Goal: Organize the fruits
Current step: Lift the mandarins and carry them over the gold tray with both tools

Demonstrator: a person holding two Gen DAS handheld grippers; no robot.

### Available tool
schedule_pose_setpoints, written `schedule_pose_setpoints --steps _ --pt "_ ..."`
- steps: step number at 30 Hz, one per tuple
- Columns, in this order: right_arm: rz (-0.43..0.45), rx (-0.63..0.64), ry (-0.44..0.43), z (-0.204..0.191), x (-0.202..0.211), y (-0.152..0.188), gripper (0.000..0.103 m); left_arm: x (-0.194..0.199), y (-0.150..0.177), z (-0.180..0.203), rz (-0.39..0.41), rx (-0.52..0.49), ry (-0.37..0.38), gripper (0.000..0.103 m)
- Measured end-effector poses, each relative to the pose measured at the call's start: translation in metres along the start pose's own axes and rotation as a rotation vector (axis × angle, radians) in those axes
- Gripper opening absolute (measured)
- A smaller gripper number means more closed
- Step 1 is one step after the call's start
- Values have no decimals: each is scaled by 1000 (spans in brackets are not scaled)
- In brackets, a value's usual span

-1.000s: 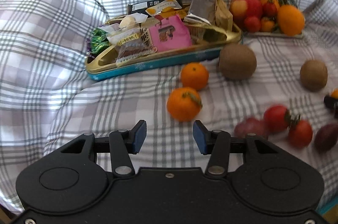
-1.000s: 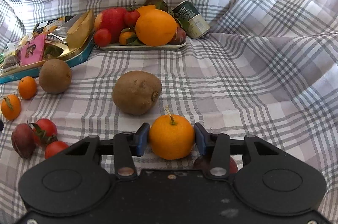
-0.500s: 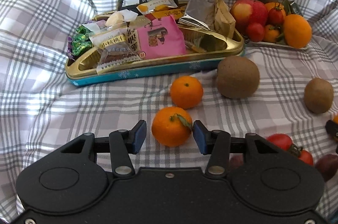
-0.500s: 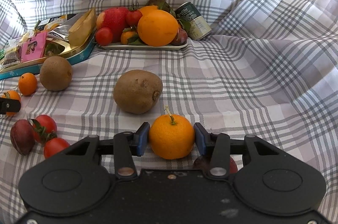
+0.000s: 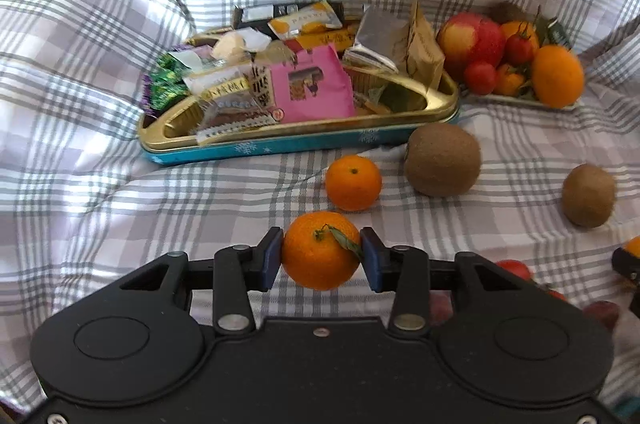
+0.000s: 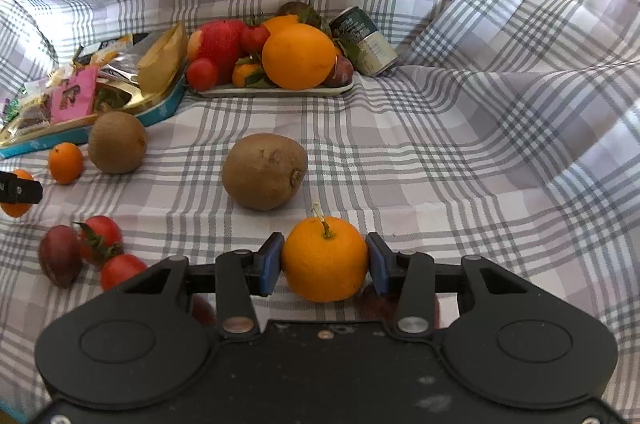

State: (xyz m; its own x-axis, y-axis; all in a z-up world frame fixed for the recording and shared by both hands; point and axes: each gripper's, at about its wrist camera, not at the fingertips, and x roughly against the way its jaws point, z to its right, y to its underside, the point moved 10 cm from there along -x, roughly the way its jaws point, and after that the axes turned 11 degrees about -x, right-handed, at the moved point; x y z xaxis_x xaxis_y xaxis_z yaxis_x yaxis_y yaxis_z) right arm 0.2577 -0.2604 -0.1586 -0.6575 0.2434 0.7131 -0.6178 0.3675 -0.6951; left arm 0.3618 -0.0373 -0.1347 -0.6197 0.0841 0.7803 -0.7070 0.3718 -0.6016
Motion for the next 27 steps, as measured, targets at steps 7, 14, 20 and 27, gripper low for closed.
schedule_pose_setpoints --steps 7,14,20,27 --pt "41 -8 -57 0 51 -2 45 61 7 4 32 12 14 50" --pt "80 11 -139 1 120 12 45 120 37 22 50 6 47 50" --pt "85 23 -202 1 171 38 45 158 73 42 47 -7 42 50" --pt "56 40 -258 4 221 83 45 185 122 67 8 -9 68 50"
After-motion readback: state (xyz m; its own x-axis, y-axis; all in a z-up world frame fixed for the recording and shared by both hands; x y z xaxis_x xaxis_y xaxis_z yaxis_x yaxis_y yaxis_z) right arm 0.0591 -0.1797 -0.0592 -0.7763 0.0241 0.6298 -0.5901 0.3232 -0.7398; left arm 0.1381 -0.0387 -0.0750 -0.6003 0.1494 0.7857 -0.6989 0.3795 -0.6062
